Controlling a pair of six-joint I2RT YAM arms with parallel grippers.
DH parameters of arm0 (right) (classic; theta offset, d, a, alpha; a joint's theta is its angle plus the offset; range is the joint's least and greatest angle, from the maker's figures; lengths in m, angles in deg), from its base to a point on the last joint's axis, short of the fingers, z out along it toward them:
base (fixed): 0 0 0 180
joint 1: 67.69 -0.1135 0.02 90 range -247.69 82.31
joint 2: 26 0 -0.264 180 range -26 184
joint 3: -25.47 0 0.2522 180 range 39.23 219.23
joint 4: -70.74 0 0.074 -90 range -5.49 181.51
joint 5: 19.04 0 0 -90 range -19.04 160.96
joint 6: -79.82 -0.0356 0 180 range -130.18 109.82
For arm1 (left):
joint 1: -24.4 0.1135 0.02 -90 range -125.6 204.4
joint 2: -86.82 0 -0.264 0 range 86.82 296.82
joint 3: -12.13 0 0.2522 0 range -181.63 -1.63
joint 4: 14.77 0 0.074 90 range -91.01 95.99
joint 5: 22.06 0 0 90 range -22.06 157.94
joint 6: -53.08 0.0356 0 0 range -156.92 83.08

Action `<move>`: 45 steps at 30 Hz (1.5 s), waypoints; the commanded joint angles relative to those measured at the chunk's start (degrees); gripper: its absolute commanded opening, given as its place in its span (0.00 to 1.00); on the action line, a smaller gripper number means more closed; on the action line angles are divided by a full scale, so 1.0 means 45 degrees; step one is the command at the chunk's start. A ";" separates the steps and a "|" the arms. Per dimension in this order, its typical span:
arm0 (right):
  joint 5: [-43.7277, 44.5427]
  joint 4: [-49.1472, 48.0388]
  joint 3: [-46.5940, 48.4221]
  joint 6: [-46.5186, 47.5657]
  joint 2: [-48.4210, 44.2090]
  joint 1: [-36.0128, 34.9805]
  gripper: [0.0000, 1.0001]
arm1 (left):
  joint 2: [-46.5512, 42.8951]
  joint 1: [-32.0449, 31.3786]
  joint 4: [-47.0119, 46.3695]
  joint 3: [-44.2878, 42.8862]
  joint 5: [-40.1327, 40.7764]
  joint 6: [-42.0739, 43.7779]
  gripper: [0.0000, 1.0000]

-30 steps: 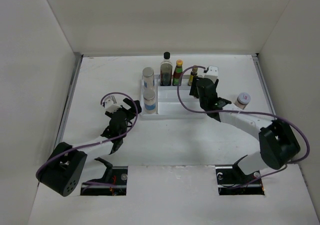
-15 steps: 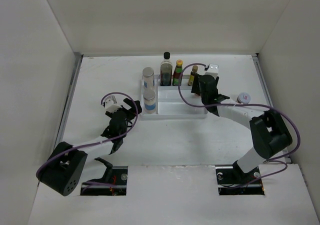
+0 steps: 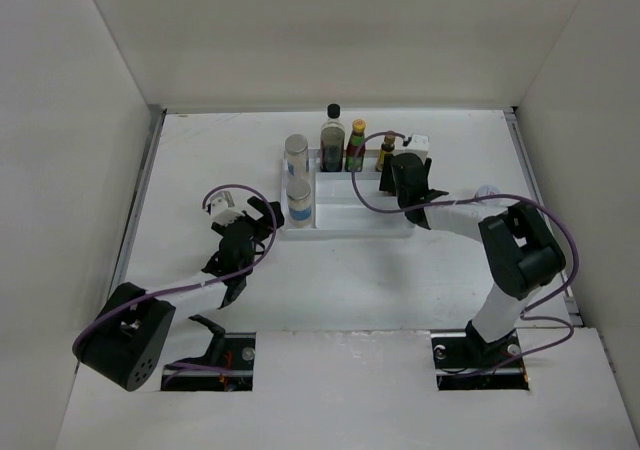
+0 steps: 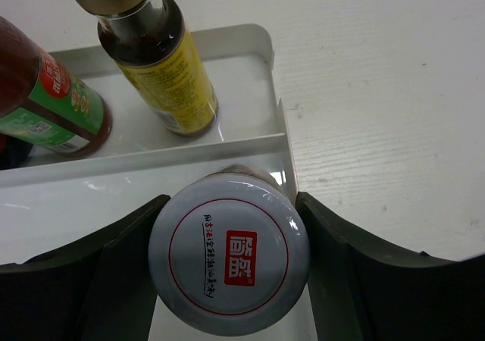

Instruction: Organize the condiment bottles

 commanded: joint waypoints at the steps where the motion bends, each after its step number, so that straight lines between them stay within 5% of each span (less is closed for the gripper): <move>1: 0.0125 -0.1525 0.0745 0.0031 -0.0558 0.0001 0.72 | -0.0288 0.0098 -0.0501 -0.0310 -0.0070 -0.0115 1.00; 10: 0.0415 -0.0471 0.0278 -0.0047 -0.3309 0.0156 0.95 | -0.0172 0.0078 -0.0501 -0.0310 -0.0011 -0.0173 1.00; 21: 0.5437 0.1815 -0.2632 -0.1667 -0.6401 0.3903 1.00 | -0.0386 -0.0078 -0.0501 -0.0213 -0.0011 -0.0251 1.00; 36: 0.0125 0.1561 -0.2146 -0.2038 -0.3433 0.6466 1.00 | -0.0133 -0.0078 -0.0521 -0.0290 -0.0089 -0.0271 1.00; 39: 0.0008 0.1406 -0.2127 -0.2235 -0.2925 0.6446 0.92 | -0.0015 -0.0059 -0.0443 -0.0369 -0.0206 -0.0290 1.00; 43: 0.0396 0.1074 -0.2321 -0.2254 -0.3253 0.6388 0.59 | -0.0152 -0.0039 -0.0521 -0.0271 -0.0108 -0.0290 1.00; 45: 0.1058 0.0898 -0.2497 -0.2158 -0.3993 0.5980 0.51 | -0.0093 0.0019 -0.0463 -0.0310 -0.0206 -0.0290 1.00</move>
